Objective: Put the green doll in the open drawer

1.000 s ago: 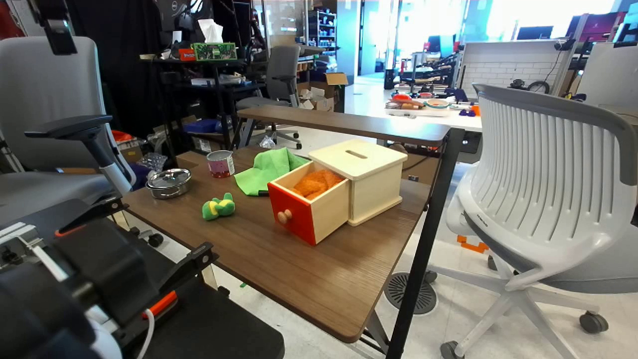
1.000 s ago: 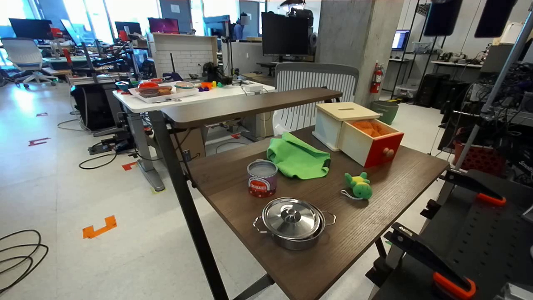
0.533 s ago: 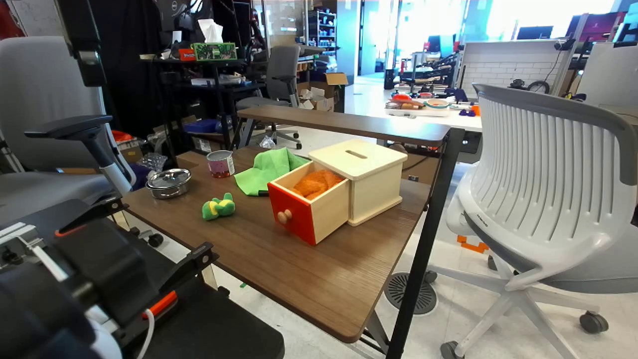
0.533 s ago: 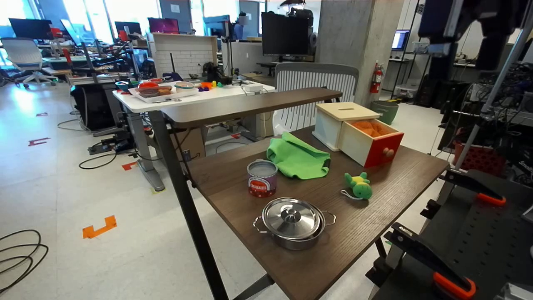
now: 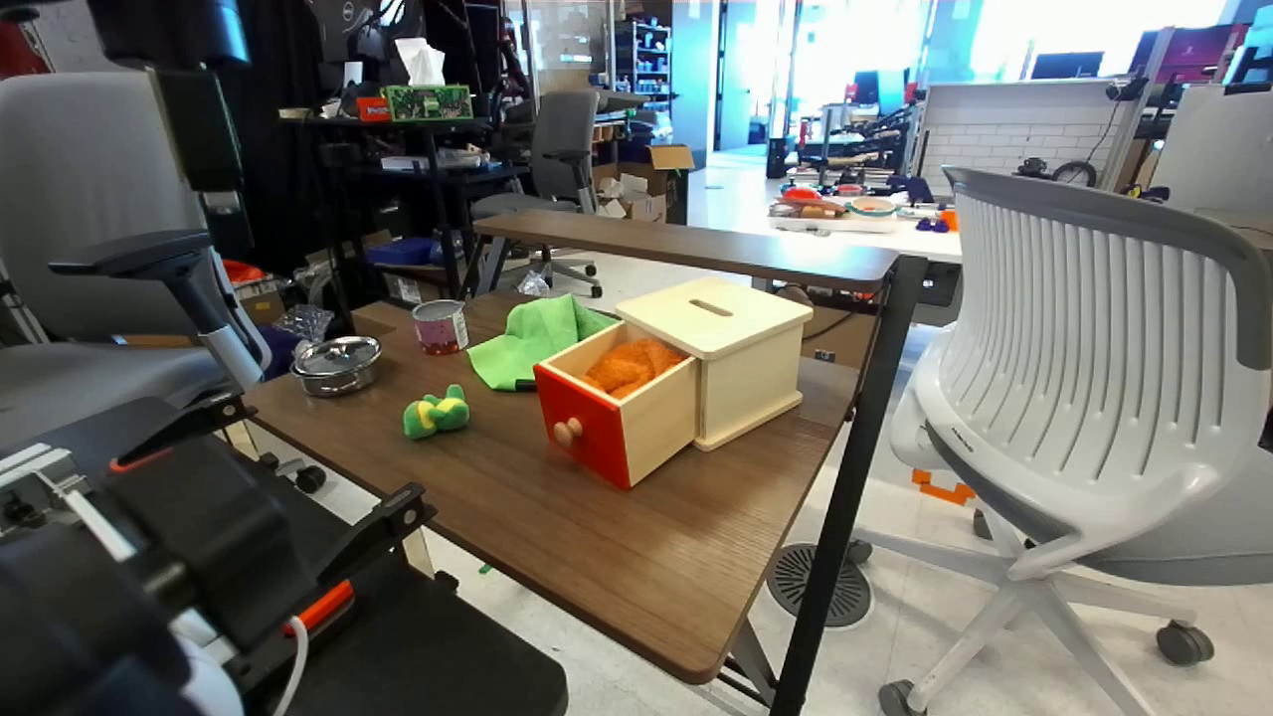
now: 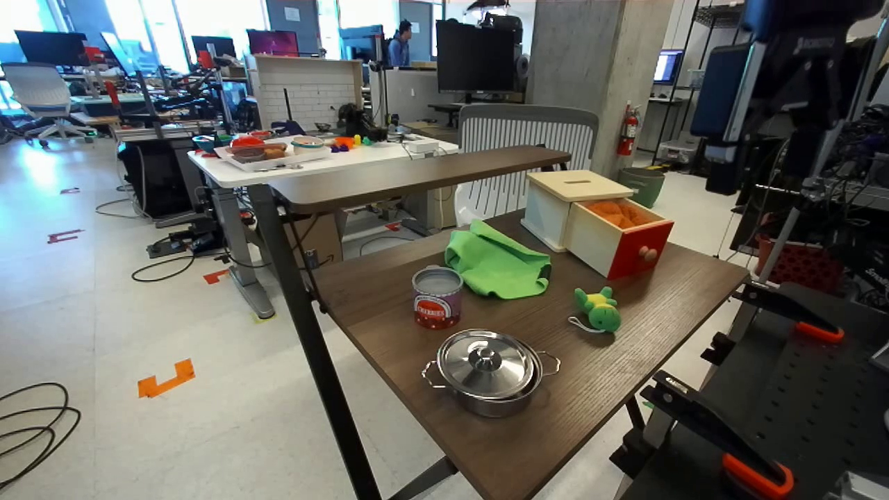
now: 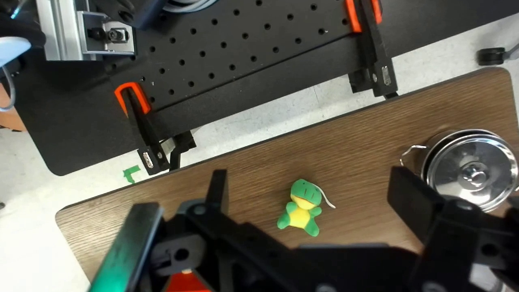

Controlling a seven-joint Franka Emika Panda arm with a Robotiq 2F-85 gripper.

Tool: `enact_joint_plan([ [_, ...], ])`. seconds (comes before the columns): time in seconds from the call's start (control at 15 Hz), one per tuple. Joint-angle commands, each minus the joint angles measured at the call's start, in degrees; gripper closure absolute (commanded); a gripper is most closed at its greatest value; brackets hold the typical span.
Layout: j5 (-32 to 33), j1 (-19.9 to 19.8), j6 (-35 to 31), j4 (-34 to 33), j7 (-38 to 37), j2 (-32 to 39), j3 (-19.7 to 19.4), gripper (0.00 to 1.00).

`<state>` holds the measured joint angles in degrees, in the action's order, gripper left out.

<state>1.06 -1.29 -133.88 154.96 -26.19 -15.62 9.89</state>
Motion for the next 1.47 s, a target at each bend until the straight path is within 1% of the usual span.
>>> enact_joint_plan([
  [0.0,2.88,-1.09,-5.65,-0.93,-0.81,4.52,-1.35,0.0],
  [0.27,5.91,-2.33,-11.6,-2.7,-2.07,10.08,-2.72,0.0],
  [0.53,8.49,-2.11,-18.05,-4.79,-4.35,16.53,-4.9,0.0],
  [0.93,6.2,0.53,-24.32,-4.92,-3.08,22.54,-8.24,0.0],
  [1.4,4.52,3.91,-30.91,-6.41,-3.46,28.93,-11.28,0.0],
])
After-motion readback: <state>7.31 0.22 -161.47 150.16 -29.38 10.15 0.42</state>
